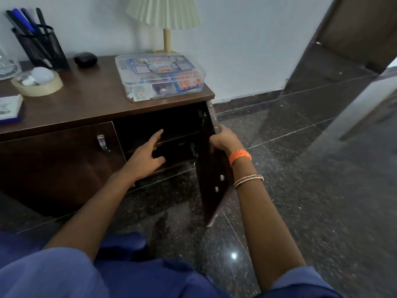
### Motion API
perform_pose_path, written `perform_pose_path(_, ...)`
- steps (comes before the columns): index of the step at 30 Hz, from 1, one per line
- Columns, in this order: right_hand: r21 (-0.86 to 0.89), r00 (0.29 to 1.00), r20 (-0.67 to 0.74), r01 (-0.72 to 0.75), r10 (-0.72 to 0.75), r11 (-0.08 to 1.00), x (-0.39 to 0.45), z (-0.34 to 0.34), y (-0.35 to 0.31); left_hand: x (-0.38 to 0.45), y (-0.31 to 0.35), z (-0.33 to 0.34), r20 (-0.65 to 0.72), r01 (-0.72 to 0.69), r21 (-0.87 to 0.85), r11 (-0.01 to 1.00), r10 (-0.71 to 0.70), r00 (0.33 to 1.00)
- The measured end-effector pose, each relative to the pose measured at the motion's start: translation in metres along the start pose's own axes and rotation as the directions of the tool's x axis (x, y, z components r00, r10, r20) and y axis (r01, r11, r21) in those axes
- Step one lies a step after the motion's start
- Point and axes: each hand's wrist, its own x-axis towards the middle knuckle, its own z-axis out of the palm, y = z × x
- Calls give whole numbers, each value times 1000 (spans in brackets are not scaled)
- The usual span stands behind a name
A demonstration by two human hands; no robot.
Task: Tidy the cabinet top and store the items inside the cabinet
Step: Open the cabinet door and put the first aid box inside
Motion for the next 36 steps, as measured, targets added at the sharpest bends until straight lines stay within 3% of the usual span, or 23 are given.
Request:
perform_pose_path(3, -223, 986, -164, -20, -17, 975, 3, -23, 16, -1, -6, 3, 8, -32, 66, 997, 32, 999)
perform_pose_path(6, -340, 956, -280, -10, -91, 940, 5, -36, 27, 1, -5, 11, 20, -59, 77, 995, 58, 998)
perform_pose_path(15, -454, 919, -308, 87, -247, 887, 12, -32, 39, 3, 0, 24, 41, -55, 61, 997, 52, 998)
perform_pose_path(23, -676, 820, -302, 175, -486, 716, 11, -19, 49, 9, 5, 26, 16, -4, 38, 999, 4, 1000)
perform_pose_path(33, -706, 808, -325, 138, -491, 694, 12, -13, 47, 11, -3, 17, -58, 12, 16, 1000, -11, 998)
perform_pose_path(36, -718, 747, -365, 155, -556, 678, 8, -5, 42, 11, -1, 14, -104, -8, 24, 1000, 11, 994)
